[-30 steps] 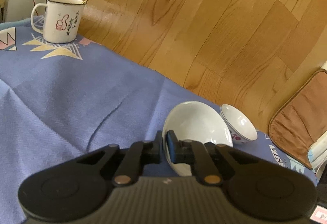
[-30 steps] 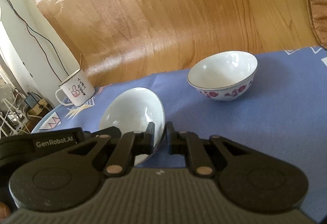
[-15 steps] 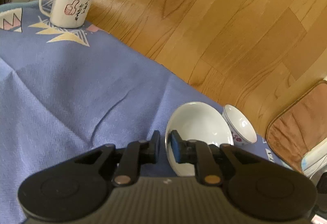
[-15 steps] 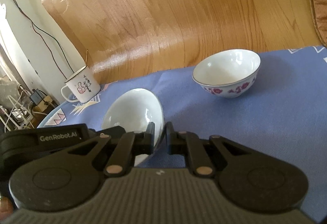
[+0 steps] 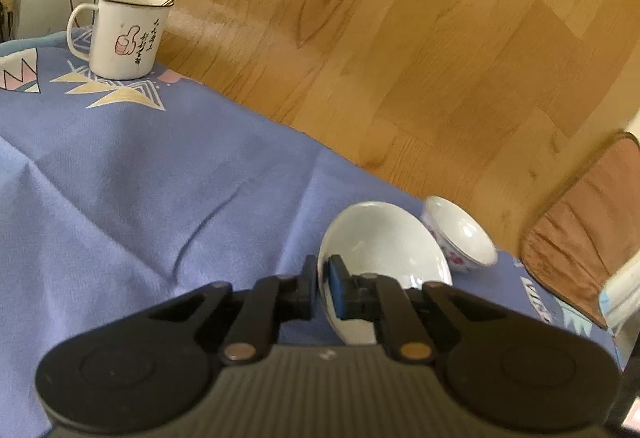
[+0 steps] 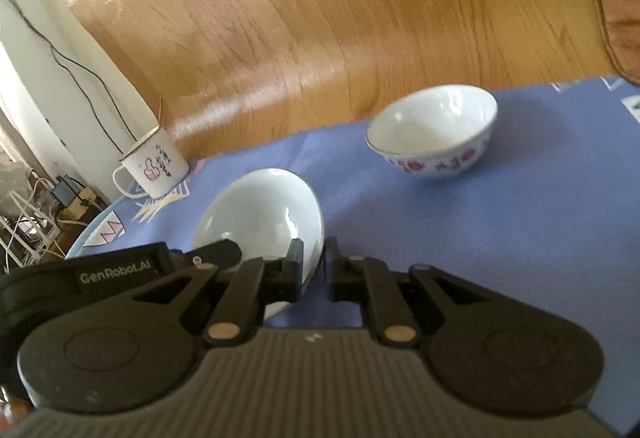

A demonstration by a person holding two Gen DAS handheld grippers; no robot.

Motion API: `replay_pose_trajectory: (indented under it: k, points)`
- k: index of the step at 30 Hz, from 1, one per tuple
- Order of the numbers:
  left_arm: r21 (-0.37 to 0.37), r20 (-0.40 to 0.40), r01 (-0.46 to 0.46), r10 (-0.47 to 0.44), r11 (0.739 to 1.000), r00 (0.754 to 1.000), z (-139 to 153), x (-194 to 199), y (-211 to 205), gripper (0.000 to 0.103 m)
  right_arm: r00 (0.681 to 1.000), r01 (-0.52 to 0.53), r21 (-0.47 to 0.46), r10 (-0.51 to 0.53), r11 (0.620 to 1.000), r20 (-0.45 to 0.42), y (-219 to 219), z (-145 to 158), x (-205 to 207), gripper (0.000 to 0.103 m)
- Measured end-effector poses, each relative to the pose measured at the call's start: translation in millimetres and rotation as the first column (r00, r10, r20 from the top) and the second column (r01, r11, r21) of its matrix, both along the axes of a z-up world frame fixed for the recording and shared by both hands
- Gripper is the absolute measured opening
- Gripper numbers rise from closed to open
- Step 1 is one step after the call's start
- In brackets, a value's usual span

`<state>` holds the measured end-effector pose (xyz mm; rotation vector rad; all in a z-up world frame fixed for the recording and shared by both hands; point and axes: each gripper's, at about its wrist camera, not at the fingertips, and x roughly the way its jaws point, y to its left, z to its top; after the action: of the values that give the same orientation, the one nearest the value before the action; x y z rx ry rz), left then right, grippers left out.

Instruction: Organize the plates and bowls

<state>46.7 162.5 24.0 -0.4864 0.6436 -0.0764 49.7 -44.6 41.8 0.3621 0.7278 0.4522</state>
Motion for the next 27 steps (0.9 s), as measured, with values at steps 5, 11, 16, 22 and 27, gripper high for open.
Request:
replay_pose_trajectory:
  k: [5,11,16,22,27]
  points:
    - [0.024,0.017,0.029,-0.03,0.999,0.999,3.4,-43.5,-16.8,0.007,1.0,0.006,-0.007,-0.006,1.0,-0.001,-14.8,13.3,-34.4,0.013]
    - [0.022,-0.015,0.102,-0.102,0.995,0.995,-2.0,-87.1,-42.6,0.008,1.0,0.019,-0.012,-0.019,1.0,-0.024,-42.9,10.6,-87.7,0.013]
    - [0.049,0.016,0.202,-0.203,0.978,0.979,15.4,-95.7,-88.2,0.008,0.996,0.091,-0.002,-0.091,0.996,0.005,-79.0,11.2,-126.2,0.013]
    - [0.054,0.066,0.338,-0.341,0.94,0.938,37.6,-75.8,-161.2,0.008,0.962,0.254,0.004,-0.253,0.967,0.099,-134.1,25.9,-144.3,0.013]
    - [0.051,0.068,0.405,-0.408,0.913,0.911,46.6,-43.9,-206.5,0.008,0.915,0.377,0.01,-0.374,0.926,0.149,-177.0,34.8,-140.0,0.013]
